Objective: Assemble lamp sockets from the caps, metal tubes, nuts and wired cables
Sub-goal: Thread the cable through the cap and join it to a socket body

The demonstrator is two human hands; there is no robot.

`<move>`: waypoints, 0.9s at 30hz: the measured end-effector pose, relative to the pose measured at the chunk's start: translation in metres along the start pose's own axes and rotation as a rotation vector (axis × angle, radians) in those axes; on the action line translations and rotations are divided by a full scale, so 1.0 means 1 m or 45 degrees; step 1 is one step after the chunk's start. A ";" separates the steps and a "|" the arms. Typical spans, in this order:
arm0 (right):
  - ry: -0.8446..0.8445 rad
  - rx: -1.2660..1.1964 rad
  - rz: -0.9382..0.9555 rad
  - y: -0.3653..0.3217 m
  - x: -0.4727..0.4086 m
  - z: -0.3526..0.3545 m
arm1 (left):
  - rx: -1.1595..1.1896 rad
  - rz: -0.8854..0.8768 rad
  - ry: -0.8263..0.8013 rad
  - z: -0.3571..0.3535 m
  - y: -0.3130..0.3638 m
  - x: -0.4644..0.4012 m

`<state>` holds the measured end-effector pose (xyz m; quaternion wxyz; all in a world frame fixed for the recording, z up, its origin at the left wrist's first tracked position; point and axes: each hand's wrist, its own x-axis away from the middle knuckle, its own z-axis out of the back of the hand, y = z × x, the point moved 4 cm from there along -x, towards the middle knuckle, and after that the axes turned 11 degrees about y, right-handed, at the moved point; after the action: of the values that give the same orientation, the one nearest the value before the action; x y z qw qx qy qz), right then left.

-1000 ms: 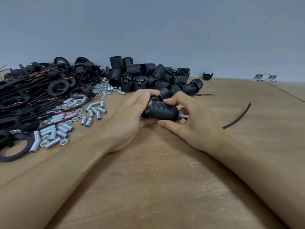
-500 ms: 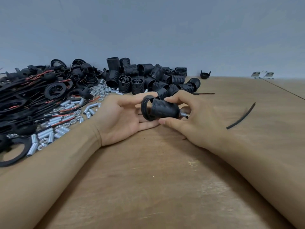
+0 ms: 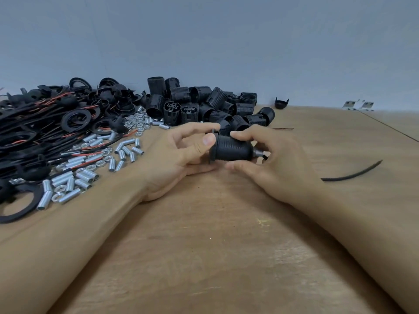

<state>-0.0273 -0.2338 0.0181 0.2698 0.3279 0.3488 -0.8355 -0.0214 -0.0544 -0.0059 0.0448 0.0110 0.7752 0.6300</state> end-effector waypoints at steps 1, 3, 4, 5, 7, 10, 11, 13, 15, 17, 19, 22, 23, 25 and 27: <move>-0.037 -0.032 -0.068 0.003 0.000 0.001 | -0.038 -0.074 -0.028 0.000 0.002 0.001; -0.062 -0.041 -0.114 0.005 0.000 0.000 | -0.079 -0.173 -0.092 -0.001 0.006 0.004; -0.046 -0.051 -0.129 0.005 -0.001 0.001 | -0.082 -0.202 -0.110 -0.001 0.007 0.004; -0.027 -0.064 -0.149 0.005 -0.001 0.000 | -0.070 -0.216 -0.112 -0.001 0.007 0.004; -0.026 -0.080 -0.166 0.005 -0.002 -0.002 | 0.004 -0.208 -0.097 -0.001 0.011 0.003; -0.082 -0.077 -0.197 0.008 -0.001 -0.005 | 0.043 -0.239 -0.108 0.000 0.014 0.004; -0.089 -0.082 -0.209 0.008 -0.001 -0.005 | 0.047 -0.247 -0.109 0.000 0.014 0.004; -0.091 -0.089 -0.210 0.010 -0.001 -0.006 | 0.038 -0.278 -0.075 0.000 0.014 0.003; -0.093 -0.081 -0.205 0.010 0.000 -0.006 | 0.052 -0.301 -0.038 0.002 0.015 0.003; -0.079 -0.082 -0.221 0.011 0.000 -0.006 | 0.121 -0.288 -0.054 0.002 0.018 0.003; -0.065 -0.099 -0.233 0.012 0.000 -0.005 | 0.182 -0.285 -0.058 0.001 0.020 0.004; -0.023 -0.134 -0.248 0.013 -0.001 -0.004 | 0.242 -0.321 0.118 0.009 0.023 0.004; -0.014 -0.136 -0.256 0.014 -0.002 -0.004 | 0.238 -0.332 0.212 0.013 0.024 0.003; -0.023 -0.137 -0.253 0.014 -0.001 -0.004 | 0.110 -0.344 0.320 0.014 0.022 0.001; -0.044 -0.140 -0.239 0.014 -0.001 -0.006 | -0.088 -0.283 0.263 0.007 0.016 0.000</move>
<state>-0.0155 -0.2377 0.0098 0.2139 0.2638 0.4187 -0.8422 -0.0217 -0.0443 0.0085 0.0346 -0.1412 0.7499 0.6454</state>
